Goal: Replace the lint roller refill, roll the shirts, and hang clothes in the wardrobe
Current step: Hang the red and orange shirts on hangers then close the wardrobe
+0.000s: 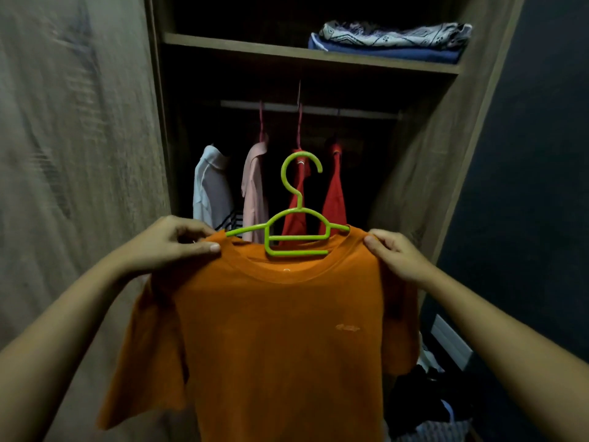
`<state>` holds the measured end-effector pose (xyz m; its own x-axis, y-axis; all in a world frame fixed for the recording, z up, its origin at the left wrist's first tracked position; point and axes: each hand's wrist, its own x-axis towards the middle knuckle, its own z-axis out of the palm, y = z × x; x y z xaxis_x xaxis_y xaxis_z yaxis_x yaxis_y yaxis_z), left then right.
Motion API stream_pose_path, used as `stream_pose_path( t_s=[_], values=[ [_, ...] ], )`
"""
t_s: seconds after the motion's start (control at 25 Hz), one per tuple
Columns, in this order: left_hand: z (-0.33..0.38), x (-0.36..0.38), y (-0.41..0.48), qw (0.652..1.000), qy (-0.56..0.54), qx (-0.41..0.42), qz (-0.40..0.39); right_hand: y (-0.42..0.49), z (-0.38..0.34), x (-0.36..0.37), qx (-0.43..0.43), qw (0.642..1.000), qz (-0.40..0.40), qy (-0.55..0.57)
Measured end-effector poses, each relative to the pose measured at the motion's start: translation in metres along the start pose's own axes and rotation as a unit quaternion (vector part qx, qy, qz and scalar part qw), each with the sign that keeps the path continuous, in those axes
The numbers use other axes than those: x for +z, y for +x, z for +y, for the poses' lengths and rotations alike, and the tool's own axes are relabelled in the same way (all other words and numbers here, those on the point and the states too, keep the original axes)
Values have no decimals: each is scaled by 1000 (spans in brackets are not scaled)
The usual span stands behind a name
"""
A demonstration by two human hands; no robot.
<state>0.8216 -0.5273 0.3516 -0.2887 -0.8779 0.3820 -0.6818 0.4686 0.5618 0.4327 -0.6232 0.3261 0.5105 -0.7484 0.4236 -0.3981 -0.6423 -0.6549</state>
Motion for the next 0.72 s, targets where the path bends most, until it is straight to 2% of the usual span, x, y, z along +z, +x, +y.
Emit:
stream_pose_path(
  t_s=[0.12, 0.2, 0.24, 0.32, 0.4, 0.44, 0.48, 0.56, 0.64, 0.72],
  values=[
    [5, 17, 7, 998, -53, -6, 17, 0, 11, -7, 48, 998, -40, 10],
    [12, 32, 15, 998, -29, -4, 54, -1, 24, -10, 79, 996, -34, -15],
    [20, 39, 20, 997, -1, 2, 75, -2, 28, -11, 90, 994, 0, -54],
    [37, 61, 38, 991, 54, 4, 120, 1, 29, -12, 85, 983, 135, -90],
    [56, 92, 61, 981, 94, 10, 167, 7, 11, -5, 80, 970, 228, -18],
    [64, 108, 73, 977, 113, 20, 181, 11, 3, -1, 101, 972, 214, 9],
    [69, 123, 86, 973, 126, 26, 190, 17, 3, 4, 136, 977, 159, 50],
    [75, 145, 116, 969, 143, 10, 201, 33, 2, 6, 206, 957, 84, 185],
    [83, 166, 155, 970, 133, -26, 200, 55, 14, -14, 230, 928, 119, 267],
    [96, 177, 192, 971, 136, -33, 194, 80, 31, -45, 199, 921, 145, 303]
  ],
)
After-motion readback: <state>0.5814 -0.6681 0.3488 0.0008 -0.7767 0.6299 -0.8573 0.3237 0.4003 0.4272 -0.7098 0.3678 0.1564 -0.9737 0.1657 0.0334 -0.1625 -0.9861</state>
